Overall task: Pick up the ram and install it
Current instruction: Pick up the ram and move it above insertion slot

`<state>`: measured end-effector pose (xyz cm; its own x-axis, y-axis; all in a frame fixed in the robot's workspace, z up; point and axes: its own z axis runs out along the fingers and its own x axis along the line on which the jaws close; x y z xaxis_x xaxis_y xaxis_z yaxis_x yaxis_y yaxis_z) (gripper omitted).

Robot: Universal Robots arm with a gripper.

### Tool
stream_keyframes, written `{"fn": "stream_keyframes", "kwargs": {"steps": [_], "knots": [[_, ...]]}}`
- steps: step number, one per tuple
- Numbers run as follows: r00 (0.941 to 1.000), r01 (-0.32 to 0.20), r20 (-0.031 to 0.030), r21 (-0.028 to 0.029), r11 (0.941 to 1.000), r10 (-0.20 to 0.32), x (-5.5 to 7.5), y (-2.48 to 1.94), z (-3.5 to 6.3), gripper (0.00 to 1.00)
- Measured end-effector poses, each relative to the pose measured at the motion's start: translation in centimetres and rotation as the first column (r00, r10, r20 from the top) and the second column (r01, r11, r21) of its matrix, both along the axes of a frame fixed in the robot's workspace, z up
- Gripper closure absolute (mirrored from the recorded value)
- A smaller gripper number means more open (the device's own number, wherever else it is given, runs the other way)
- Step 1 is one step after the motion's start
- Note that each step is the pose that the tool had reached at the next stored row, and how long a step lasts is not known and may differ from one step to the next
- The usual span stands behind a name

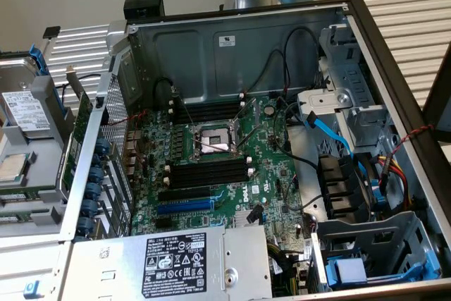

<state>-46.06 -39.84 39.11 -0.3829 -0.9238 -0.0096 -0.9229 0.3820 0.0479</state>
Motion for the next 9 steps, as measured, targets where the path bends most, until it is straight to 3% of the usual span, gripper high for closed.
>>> {"fn": "stream_keyframes", "kwargs": {"steps": [9], "knots": [[1.0000,-0.002,0.0007,0.0000,1.0000,0.002,-0.03,0.04,-0.01,0.89]]}}
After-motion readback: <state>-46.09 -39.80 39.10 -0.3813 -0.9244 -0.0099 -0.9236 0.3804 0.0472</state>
